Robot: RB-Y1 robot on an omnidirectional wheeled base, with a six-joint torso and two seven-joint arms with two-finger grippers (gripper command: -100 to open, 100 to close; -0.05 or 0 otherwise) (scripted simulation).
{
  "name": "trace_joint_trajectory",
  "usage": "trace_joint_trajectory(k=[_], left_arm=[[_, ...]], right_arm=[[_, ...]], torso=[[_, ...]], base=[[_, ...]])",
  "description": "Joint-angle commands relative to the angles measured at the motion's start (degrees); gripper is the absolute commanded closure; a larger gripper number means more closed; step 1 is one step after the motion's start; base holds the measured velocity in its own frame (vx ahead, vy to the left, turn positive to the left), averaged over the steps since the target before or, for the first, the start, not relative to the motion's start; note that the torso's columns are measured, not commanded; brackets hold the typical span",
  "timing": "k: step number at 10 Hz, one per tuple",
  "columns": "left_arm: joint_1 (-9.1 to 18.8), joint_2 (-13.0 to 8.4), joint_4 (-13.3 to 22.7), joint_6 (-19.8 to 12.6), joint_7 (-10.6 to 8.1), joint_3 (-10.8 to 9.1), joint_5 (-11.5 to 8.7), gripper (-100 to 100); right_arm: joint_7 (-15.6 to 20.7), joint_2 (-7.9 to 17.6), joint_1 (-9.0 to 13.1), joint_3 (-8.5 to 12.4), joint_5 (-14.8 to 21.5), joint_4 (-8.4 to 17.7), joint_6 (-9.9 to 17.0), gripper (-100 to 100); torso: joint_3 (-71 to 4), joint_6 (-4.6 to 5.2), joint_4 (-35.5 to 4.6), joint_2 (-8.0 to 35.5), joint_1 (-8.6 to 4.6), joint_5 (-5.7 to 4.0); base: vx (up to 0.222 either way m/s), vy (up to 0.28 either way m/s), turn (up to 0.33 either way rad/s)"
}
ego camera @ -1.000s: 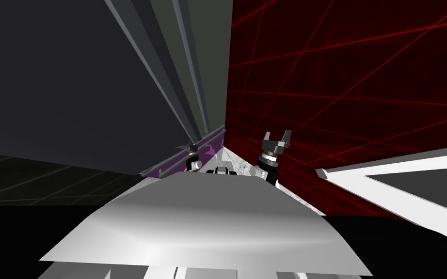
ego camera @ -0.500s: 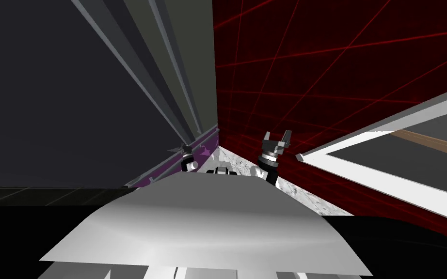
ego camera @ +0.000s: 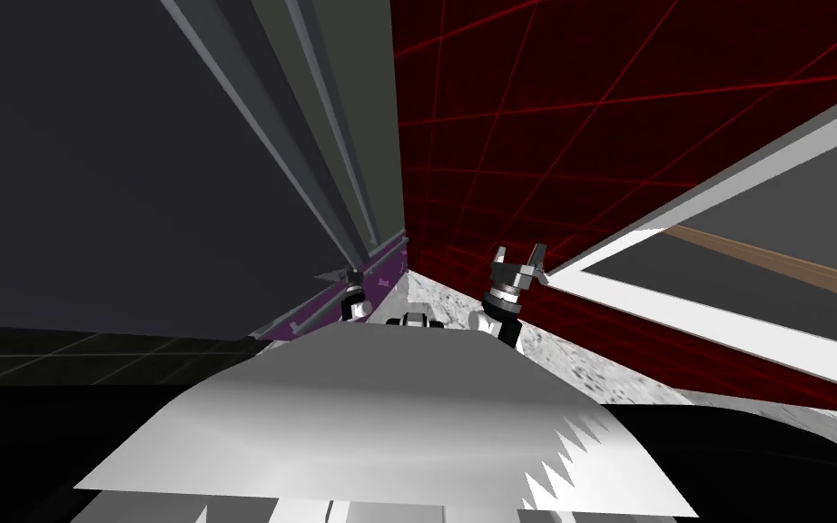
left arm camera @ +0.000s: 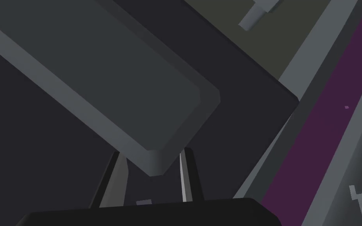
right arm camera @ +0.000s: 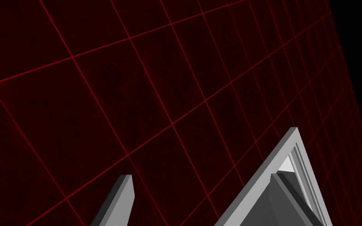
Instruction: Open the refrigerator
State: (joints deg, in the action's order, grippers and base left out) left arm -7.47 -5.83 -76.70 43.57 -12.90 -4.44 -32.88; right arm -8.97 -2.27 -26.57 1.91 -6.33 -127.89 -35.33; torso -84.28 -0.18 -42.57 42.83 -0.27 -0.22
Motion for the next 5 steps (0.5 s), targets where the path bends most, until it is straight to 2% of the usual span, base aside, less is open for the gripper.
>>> trace_joint_trajectory(k=[1, 5], left_arm=[[0.9, -1.0, -0.8, -1.5, -1.30, 1.94, 0.7, 100], [1.8, -2.4, -2.4, -4.4, -3.02, 5.06, 1.6, 100]], right_arm=[[0.0, 0.0, 0.0, 0.0, 0.0, 0.0, 0.0, 0], [0.0, 0.0, 0.0, 0.0, 0.0, 0.0, 0.0, 0]], torso=[[0.0, 0.02, 0.0, 0.0, 0.04, -0.03], [0.1, -0.09, -0.3, 0.2, 0.05, -0.18]], base=[[-0.230, 0.059, -0.119], [-0.220, 0.035, -0.092]])
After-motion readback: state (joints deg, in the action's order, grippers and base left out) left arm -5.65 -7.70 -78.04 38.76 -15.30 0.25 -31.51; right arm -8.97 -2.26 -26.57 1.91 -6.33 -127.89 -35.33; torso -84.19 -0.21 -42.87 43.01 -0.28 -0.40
